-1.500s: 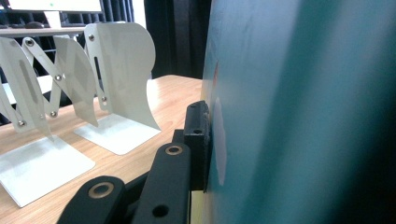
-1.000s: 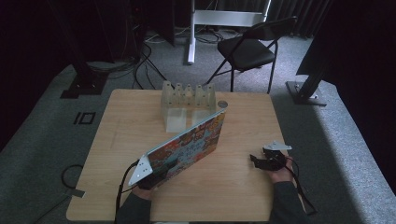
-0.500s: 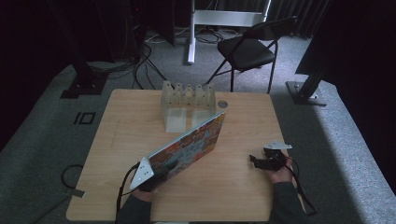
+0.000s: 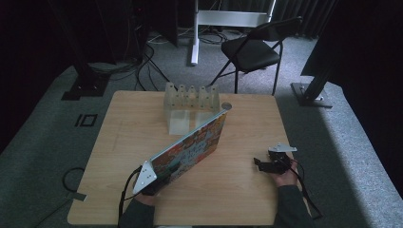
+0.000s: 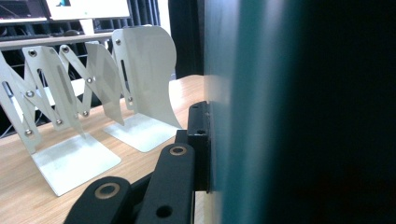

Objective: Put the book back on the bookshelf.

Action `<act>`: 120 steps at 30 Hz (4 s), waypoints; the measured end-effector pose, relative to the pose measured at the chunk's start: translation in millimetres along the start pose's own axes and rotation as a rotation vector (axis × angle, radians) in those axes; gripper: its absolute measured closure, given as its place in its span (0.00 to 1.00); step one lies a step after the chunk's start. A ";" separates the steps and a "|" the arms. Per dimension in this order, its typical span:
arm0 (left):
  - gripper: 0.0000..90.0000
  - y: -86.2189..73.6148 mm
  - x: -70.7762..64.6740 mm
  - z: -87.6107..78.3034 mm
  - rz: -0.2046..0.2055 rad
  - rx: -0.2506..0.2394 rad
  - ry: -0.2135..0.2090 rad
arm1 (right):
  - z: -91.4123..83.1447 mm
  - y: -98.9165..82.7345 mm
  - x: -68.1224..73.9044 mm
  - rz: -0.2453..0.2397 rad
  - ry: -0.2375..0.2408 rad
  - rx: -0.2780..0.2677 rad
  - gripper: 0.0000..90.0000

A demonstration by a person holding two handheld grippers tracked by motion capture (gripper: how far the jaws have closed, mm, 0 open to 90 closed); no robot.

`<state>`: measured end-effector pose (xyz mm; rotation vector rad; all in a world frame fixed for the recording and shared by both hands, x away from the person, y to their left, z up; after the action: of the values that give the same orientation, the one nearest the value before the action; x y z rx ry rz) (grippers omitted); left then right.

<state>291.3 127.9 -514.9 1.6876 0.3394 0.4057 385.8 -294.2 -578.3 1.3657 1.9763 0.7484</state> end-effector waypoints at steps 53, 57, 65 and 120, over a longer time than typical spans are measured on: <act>0.89 -1.1 -2.0 -9.8 -0.086 -0.017 0.189 | -0.2 0.0 0.4 -0.003 0.005 -0.001 0.23; 0.90 -1.4 -1.1 -11.9 -0.107 -0.024 0.202 | -0.2 0.0 0.4 -0.005 0.005 -0.001 0.23; 0.90 -1.0 0.4 -16.9 -0.121 -0.027 0.212 | -0.1 0.0 0.4 -0.006 0.006 -0.001 0.23; 0.90 30.2 14.5 -36.4 -0.115 -0.036 0.322 | -0.2 0.0 0.6 -0.011 0.011 -0.003 0.23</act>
<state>287.7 161.8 -479.1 1.5584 0.6583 0.5962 385.5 -293.6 -578.3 1.3504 1.9892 0.7549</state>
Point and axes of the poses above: each handheld gripper's, and its own axes: z roughly forward along the jaws, y roughly out of its top, x roughly to its left, the point moved 4 cm from there along z, roughly forward along the jaws, and after that the axes turned 15 degrees about -y, right-handed, at the moved point
